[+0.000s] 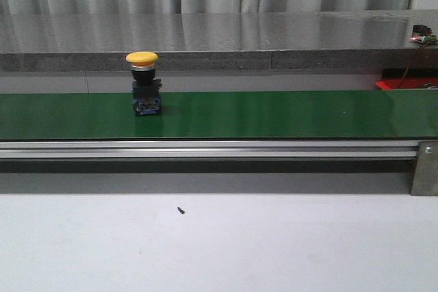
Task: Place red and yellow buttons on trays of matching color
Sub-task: 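Carry the red button to the red tray and open the right gripper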
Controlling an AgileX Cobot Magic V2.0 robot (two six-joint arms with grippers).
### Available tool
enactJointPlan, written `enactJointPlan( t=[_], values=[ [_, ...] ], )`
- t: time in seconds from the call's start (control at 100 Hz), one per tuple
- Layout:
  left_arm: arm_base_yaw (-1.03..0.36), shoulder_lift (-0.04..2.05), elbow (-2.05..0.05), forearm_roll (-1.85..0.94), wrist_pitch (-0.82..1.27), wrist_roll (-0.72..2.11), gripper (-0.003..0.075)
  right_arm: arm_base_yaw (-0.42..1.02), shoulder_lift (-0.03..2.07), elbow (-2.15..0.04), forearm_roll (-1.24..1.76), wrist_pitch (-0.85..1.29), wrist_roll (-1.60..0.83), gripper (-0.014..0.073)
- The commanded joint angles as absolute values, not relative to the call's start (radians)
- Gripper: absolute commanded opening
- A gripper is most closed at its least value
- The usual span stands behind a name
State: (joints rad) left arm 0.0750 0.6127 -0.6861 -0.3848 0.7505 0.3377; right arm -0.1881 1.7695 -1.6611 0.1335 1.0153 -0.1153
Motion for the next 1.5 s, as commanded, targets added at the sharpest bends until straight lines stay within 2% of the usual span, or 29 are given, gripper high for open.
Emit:
enactJointPlan(
  t=[0.0,0.28,1.07,1.13,1.29,1.49],
  values=[
    [0.069,0.613,-0.711,-0.407,0.683,0.333,-0.0020,-0.230,1.715,-1.644,0.138,0.948,-0.106,0.0183],
    [0.069,0.613,-0.711,-0.407,0.683,0.333,-0.0020,-0.264,1.753,-1.517,0.139,0.818,-0.069,0.0183],
    [0.069,0.615,-0.711,-0.407,0.683,0.333,-0.0020,-0.264,1.913,-1.516,0.134,0.705,-0.069,0.0189],
    [0.069,0.615,-0.711,-0.407,0.683,0.333,-0.0020,-0.264,1.913,-1.516,0.134,0.707,-0.069,0.0219],
    [0.069,0.615,-0.711,-0.407,0.683,0.333,-0.0020,-0.264,1.910,-1.516,0.134,0.713,-0.069,0.0405],
    [0.069,0.615,-0.711,-0.407,0.683,0.333,-0.0020,-0.264,1.886,-1.516,0.138,0.712,-0.069,0.0415]
  ],
)
